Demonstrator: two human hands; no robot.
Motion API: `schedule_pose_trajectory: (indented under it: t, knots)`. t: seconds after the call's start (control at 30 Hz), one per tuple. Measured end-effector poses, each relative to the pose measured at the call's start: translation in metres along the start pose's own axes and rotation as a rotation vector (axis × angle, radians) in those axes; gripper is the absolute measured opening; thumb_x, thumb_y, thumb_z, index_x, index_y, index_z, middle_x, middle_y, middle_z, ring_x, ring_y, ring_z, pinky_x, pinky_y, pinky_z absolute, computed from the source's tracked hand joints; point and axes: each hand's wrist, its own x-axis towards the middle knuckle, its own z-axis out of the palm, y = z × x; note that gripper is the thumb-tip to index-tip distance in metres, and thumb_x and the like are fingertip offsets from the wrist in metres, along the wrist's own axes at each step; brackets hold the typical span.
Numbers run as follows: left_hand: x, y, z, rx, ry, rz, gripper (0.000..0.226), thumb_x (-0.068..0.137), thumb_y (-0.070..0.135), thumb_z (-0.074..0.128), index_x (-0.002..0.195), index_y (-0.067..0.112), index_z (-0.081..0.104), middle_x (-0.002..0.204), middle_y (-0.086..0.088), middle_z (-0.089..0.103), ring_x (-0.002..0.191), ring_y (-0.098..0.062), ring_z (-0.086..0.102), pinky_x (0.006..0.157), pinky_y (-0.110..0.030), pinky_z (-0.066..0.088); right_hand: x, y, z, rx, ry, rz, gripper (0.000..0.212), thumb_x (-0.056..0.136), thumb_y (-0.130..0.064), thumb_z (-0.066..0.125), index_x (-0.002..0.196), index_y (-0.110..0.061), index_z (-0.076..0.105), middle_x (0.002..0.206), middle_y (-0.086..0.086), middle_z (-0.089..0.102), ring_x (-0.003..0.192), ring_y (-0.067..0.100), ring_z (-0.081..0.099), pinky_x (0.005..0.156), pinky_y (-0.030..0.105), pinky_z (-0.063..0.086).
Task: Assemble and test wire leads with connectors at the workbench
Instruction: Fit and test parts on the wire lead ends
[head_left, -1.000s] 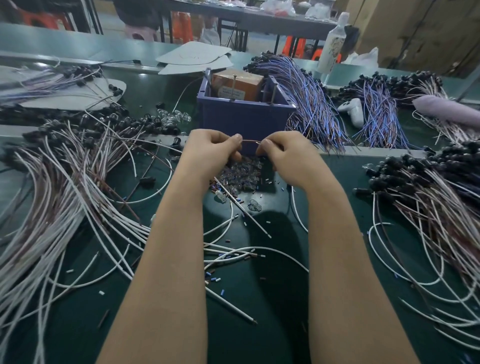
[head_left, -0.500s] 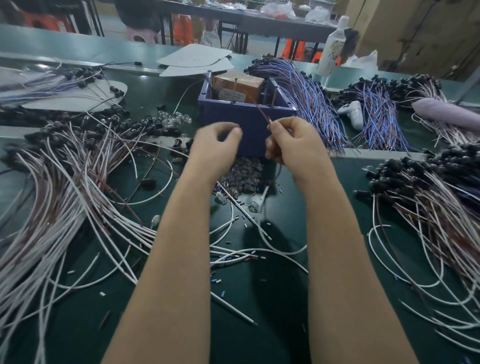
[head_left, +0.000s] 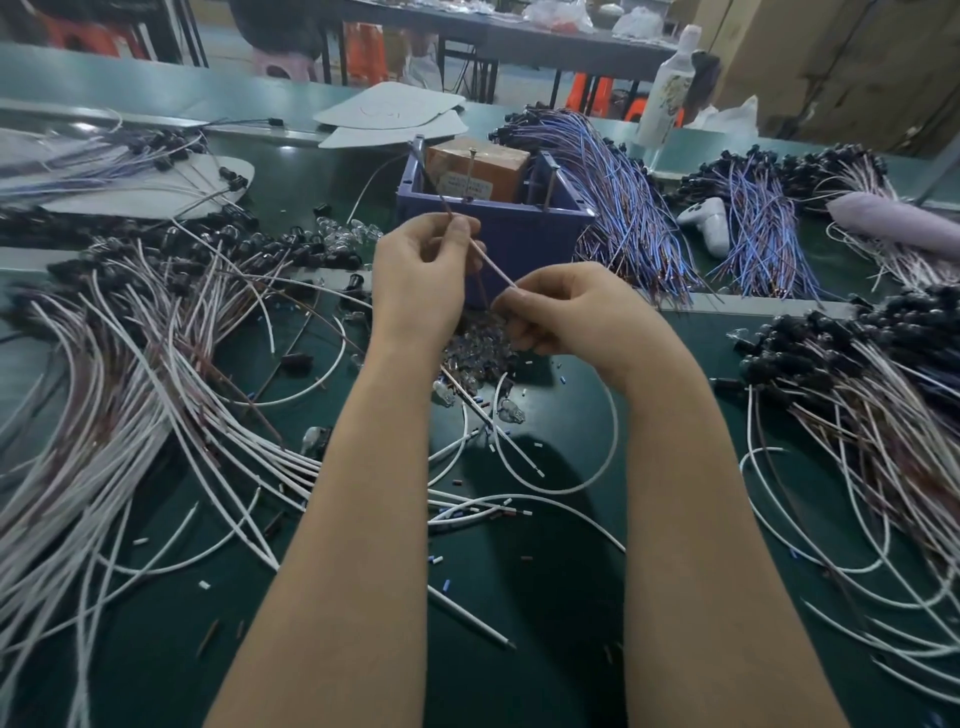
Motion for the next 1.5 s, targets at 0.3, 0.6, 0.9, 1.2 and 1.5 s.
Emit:
schedule_pose_trajectory:
  t: [0.3,0.6,0.9,1.2,1.5]
  knots:
    - [0.007,-0.014,-0.010,0.240,0.056,-0.068,0.021,0.098,0.015,0.046,0.084,0.015,0.061,0.063,0.008,0.057,0.056,-0.003,0.049,0.056,-0.017,0.042,0.015,0.017,-0.003,0.216,0.336,0.128,0.028,0.094,-0.004,0.036,0.087,-0.019,0.059,0.057,-0.004,0.046,0.048,0.010,0.035,0.045,0.020,0.027]
    - [0.012,-0.026,-0.024,0.658,-0.289,-0.276,0.035,0.090,0.001,0.048,0.059,0.010,0.061,0.051,0.002,0.066,0.060,-0.015,0.062,0.085,-0.037,0.056,0.020,0.034,0.001,0.144,0.358,0.296,0.021,0.091,0.002,0.033,0.100,-0.011,0.047,0.065,-0.001,0.064,0.039,0.007,0.055,0.045,0.019,0.038]
    - [0.010,-0.019,-0.011,0.349,-0.049,-0.023,0.021,0.096,0.014,0.048,0.078,0.023,0.051,0.060,0.006,0.065,0.044,0.000,0.058,0.057,-0.023,0.046,0.014,0.033,0.012,0.230,0.529,0.122,0.015,0.095,-0.013,0.045,0.082,-0.020,0.048,0.063,-0.002,0.064,0.036,0.003,0.051,0.052,0.023,0.041]
    - [0.014,-0.022,-0.001,0.262,0.056,0.004,0.008,0.097,0.016,0.047,0.094,0.013,0.054,0.060,0.006,0.062,0.036,0.003,0.051,0.042,-0.008,0.036,0.016,0.023,0.005,0.306,0.595,0.007,0.015,0.091,-0.009,0.049,0.078,-0.018,0.051,0.048,-0.006,0.057,0.036,0.002,0.044,0.043,0.018,0.036]
    - [0.017,-0.021,0.006,0.284,0.032,0.019,0.009,0.097,0.018,0.048,0.096,0.014,0.055,0.064,0.006,0.064,0.038,0.004,0.050,0.047,-0.009,0.038,0.019,0.025,0.013,0.243,0.556,-0.052,0.009,0.096,-0.012,0.050,0.095,-0.021,0.054,0.059,-0.004,0.064,0.050,0.006,0.049,0.061,0.028,0.042]
